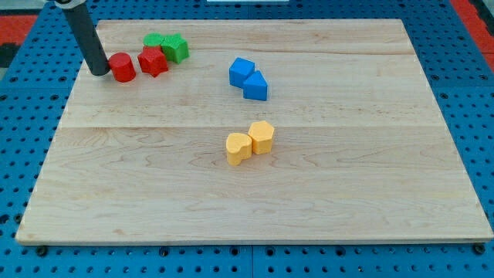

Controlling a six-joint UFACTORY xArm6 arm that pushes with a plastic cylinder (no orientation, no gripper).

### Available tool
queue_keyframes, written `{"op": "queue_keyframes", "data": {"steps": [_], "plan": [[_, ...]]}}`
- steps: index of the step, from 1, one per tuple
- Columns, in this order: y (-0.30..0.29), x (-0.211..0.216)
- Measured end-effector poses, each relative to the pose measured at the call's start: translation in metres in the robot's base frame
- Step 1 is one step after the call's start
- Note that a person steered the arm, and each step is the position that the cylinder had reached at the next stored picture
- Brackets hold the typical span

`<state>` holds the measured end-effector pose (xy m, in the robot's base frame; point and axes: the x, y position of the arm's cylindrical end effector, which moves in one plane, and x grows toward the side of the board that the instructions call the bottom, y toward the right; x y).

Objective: Nudge the red circle and red star bit up to the green circle and green star

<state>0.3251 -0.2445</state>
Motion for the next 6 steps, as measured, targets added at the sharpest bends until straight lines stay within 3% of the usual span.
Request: {"op": "queue_keyframes", "data": {"steps": [3, 4, 6], "plan": [[0.027, -0.007], [-0.017, 0.042], [0.027, 0.003]]}}
